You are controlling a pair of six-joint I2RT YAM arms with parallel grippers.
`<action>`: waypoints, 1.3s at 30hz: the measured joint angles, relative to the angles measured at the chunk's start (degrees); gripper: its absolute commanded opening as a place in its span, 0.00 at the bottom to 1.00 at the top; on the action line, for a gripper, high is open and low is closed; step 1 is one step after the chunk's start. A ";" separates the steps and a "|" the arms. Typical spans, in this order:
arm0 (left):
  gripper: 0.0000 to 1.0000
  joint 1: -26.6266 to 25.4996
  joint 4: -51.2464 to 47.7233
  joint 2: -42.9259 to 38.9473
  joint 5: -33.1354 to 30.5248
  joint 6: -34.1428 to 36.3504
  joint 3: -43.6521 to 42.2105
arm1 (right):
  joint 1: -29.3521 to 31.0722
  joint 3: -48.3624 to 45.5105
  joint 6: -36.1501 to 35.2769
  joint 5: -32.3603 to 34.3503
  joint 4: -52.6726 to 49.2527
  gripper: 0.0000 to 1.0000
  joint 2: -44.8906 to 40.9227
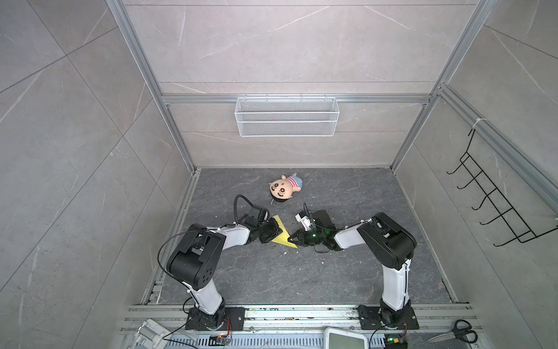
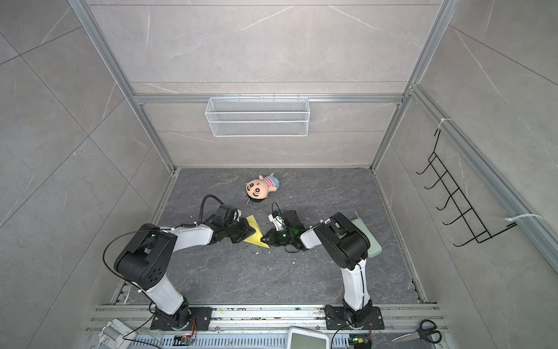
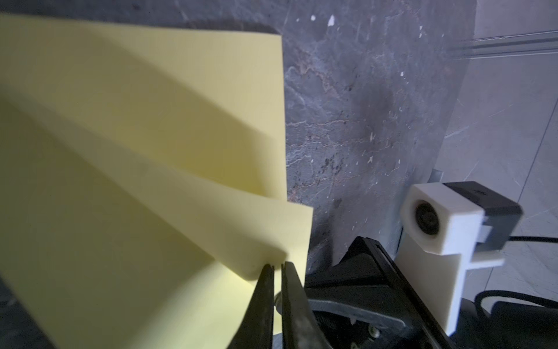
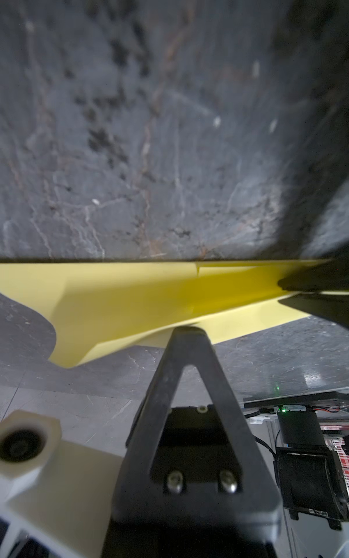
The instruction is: Fold a paper plane with a square sheet of paper (pick it up from the middle)
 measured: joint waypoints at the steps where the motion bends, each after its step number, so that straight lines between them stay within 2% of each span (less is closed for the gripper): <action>1: 0.12 0.00 0.00 0.17 0.02 0.04 0.02 | -0.04 0.07 0.00 -0.15 -0.02 0.14 0.00; 8: 0.12 0.00 0.46 1.66 0.07 0.11 1.01 | -0.11 0.42 -0.02 -0.85 -0.50 0.16 0.00; 20: 0.11 0.00 0.28 2.10 -0.26 0.11 1.09 | -0.57 2.23 -0.02 -1.55 -4.44 0.10 0.37; 39: 0.10 0.00 0.13 3.58 -0.22 0.11 1.75 | -0.74 3.48 -0.11 -2.62 -6.60 0.14 0.72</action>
